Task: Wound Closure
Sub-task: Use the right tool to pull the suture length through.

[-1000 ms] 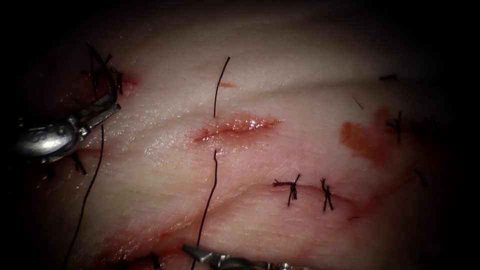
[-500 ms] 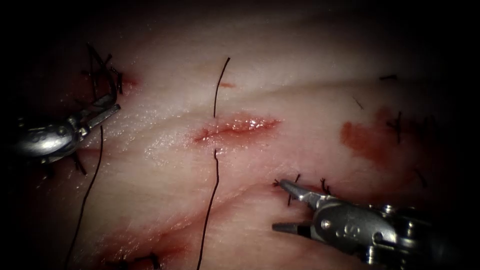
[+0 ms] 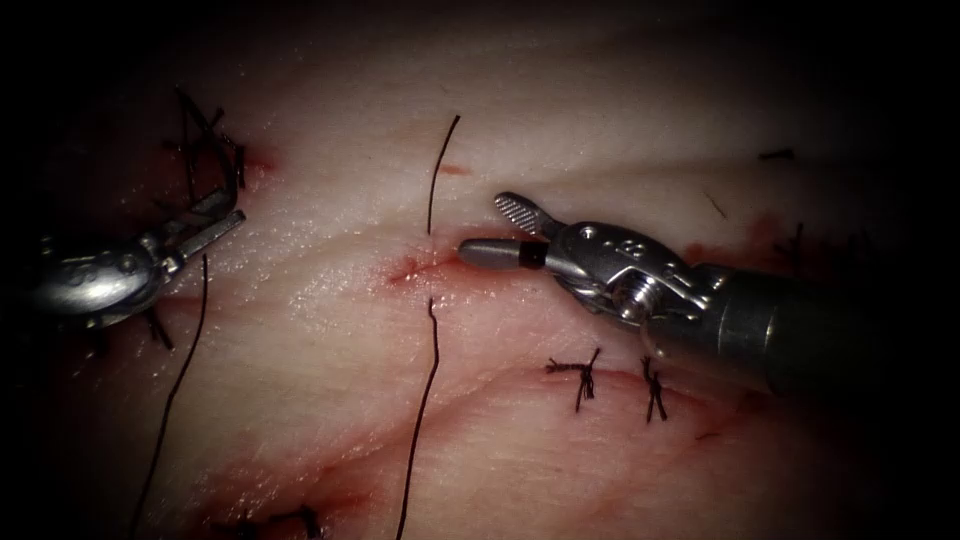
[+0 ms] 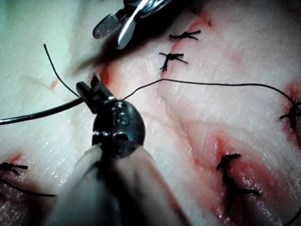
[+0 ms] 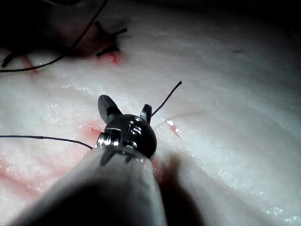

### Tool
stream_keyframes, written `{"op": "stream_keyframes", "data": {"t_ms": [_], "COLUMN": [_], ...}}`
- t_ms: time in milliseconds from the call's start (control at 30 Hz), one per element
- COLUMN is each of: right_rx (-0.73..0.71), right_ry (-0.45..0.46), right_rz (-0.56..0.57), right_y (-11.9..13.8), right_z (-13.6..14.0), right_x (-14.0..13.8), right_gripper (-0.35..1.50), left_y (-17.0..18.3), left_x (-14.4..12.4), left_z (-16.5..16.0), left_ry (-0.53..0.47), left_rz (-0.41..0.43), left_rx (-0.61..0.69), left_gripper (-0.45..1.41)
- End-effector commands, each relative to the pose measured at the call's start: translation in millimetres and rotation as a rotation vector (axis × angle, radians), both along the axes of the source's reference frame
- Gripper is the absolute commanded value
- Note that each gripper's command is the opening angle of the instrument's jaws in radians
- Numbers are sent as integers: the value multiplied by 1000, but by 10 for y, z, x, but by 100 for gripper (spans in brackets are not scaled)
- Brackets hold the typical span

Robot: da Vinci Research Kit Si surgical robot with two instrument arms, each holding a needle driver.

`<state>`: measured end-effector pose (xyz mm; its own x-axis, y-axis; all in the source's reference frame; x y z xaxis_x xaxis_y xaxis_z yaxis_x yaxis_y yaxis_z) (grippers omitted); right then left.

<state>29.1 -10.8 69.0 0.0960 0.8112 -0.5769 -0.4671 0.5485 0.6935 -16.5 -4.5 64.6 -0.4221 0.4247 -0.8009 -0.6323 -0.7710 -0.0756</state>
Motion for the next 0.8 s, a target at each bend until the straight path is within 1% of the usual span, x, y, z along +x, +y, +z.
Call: {"op": "stream_keyframes", "data": {"t_ms": [33,67,100,133,333,433,567,600,633,667,700,733,767,800], "right_rx": [4,25,29,29,64,73,70,70,70,72,76,60,48,31], "right_ry": [2,2,0,0,-3,-22,-33,-34,-34,-37,-31,-29,-28,-22], "right_rz": [16,37,46,46,98,107,113,114,115,116,121,116,116,116], "right_y": [15,21,24,24,37,42,46,47,48,50,50,51,51,51], "right_z": [21,35,44,44,76,91,97,98,99,99,98,96,94,90], "right_x": [16,23,27,27,47,56,60,61,62,63,63,64,64,63], "right_gripper": [125,128,126,126,126,125,121,115,106,84,42,-8,-35,-35], "left_y": [2,2,2,2,2,1,1,1,1,1,1,1,1,1], "left_x": [-6,-7,-7,-7,-7,-7,-7,-7,-7,-8,-8,-8,-8,-8], "left_z": [5,5,5,5,5,5,5,5,5,5,5,5,5,5], "left_ry": [-1,-1,-1,-1,-1,-1,1,1,3,3,3,3,3,3], "left_rz": [0,0,0,0,0,0,1,1,-2,-2,-2,-2,-2,-2], "left_rx": [-2,-2,-2,-2,-2,-2,-1,-1,-1,-1,-1,-1,-1,-1], "left_gripper": [-45,-45,-45,-45,-45,-45,-45,-45,-45,-45,-45,-45,-45,-45]}}
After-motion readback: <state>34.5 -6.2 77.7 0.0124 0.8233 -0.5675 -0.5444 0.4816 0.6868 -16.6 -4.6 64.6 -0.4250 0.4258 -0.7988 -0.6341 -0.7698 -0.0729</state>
